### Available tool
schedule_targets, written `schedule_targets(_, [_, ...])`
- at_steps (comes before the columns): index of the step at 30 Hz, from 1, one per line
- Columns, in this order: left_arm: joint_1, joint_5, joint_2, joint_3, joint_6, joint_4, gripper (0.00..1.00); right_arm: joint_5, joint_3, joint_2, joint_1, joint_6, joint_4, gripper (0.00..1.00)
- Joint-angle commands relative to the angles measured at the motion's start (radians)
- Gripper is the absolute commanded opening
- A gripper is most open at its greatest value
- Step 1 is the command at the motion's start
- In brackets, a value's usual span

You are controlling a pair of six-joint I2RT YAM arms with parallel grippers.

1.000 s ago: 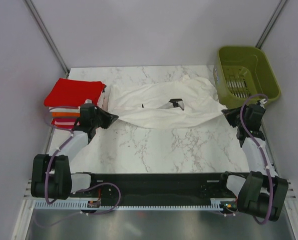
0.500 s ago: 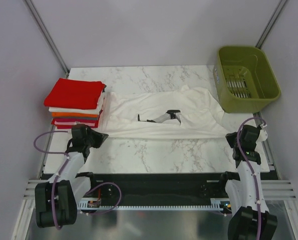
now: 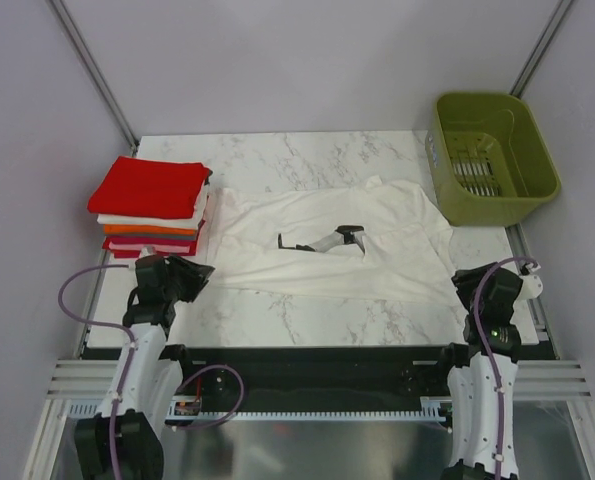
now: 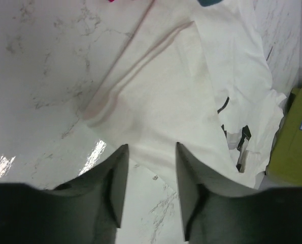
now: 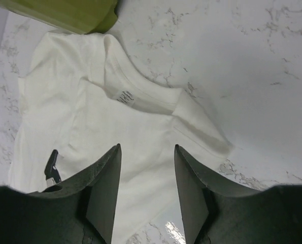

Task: Fold and stack the t-shirts
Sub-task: Fold the tshirt

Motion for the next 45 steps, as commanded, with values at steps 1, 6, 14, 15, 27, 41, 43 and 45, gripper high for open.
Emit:
schedule_targets(1, [0.001,0.023,-0.127,0.053,0.061,-0.082,0.57,-0.048,0.097,0.046,-0.002,-0.096,0.064,0.53])
schedule_targets(6, [-0.005,0.034,-0.175,0.15,0.135,-0.09,0.84,-0.24,0.2,0.287,0.013,-0.207,0.2,0.43])
schedule_targets(14, [-0.063,0.006,0.066,0.267,0.204,-0.001,0.78,-0.115,0.324,0.617,0.212,-0.328,0.322,0.46])
schedule_targets(15, [-0.076,-0.004,0.08,0.268,0.204,0.019,0.77,-0.115,0.336,0.652,0.213,-0.343,0.328,0.46])
schedule_targets(27, [-0.307,-0.288,0.365,0.32,0.23,0.287,0.75,0.137,0.562,1.122,0.354,-0.406,0.409,0.4])
schedule_targets(41, [-0.309,-0.339,0.612,0.371,0.239,0.407,0.69,0.155,0.683,1.363,0.368,-0.446,0.5,0.41])
schedule_targets(43, [-0.309,-0.342,0.625,0.377,0.241,0.405,0.68,0.151,0.698,1.394,0.369,-0.446,0.488,0.41])
schedule_targets(45, [-0.309,-0.343,0.644,0.386,0.238,0.405,0.68,0.14,0.702,1.403,0.371,-0.44,0.481,0.4])
